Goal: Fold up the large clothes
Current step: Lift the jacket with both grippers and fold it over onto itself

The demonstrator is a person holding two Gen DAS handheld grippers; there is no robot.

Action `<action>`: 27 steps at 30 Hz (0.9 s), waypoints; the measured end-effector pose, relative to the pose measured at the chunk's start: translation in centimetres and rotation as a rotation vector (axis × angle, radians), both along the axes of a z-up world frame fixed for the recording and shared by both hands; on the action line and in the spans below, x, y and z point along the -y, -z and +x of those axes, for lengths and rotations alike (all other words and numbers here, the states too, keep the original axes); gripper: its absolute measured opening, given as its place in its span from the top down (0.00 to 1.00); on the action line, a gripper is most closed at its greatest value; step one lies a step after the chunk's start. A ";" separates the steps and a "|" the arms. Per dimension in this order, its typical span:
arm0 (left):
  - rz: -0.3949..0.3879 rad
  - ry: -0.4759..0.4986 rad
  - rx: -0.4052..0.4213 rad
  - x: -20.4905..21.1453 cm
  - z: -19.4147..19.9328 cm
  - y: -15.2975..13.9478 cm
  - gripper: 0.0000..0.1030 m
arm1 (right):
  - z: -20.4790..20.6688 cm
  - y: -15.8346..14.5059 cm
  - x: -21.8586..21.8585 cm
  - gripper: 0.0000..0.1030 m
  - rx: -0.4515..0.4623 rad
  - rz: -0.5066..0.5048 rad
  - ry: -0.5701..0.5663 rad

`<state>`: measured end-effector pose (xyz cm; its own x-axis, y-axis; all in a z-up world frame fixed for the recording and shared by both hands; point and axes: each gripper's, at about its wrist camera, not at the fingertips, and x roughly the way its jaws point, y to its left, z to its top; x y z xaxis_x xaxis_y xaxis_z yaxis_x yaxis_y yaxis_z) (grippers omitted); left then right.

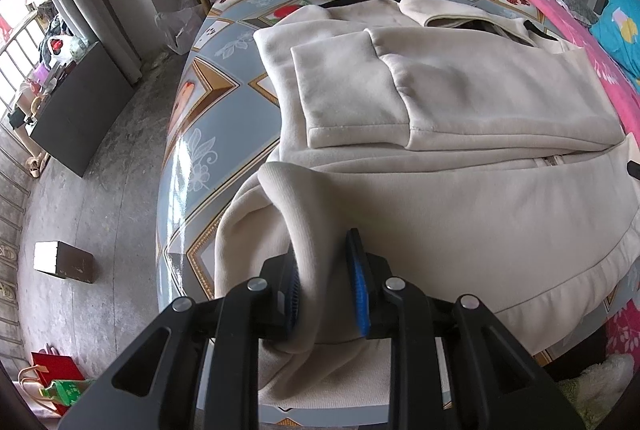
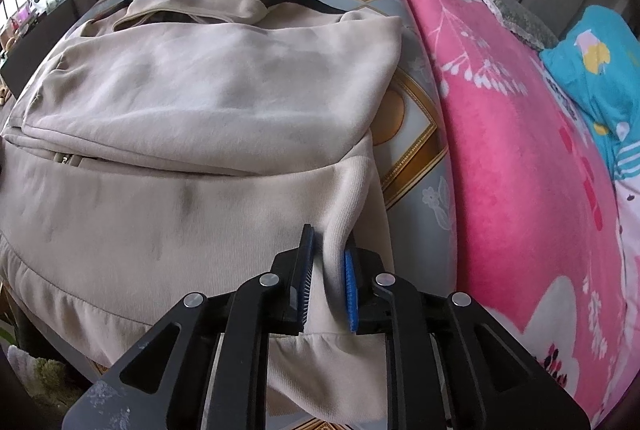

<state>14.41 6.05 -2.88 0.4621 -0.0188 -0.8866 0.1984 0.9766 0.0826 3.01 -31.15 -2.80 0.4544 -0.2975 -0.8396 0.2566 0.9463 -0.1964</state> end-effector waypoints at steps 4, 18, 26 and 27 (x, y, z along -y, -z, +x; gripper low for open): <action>0.001 -0.001 0.002 0.0 0.0 0.0 0.78 | 0.0 0.0 -0.1 0.86 0.003 -0.008 0.001; 0.016 0.015 0.142 -0.1 -3.6 -2.6 0.92 | -3.6 -3.5 -1.7 0.96 0.143 -0.055 -0.003; -0.044 0.032 0.324 -0.9 -9.6 -6.8 0.93 | -8.4 -6.6 -2.5 0.96 0.273 -0.054 0.024; -0.044 0.035 0.346 -0.7 -9.9 -7.3 0.93 | -8.8 -7.0 -2.4 0.96 0.295 -0.051 0.030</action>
<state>4.47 6.78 4.43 0.7338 -0.0752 -0.6752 0.1996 0.9738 0.1085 -5.82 -28.70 4.21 0.6666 -0.3530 -0.6565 0.3373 0.9283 -0.1566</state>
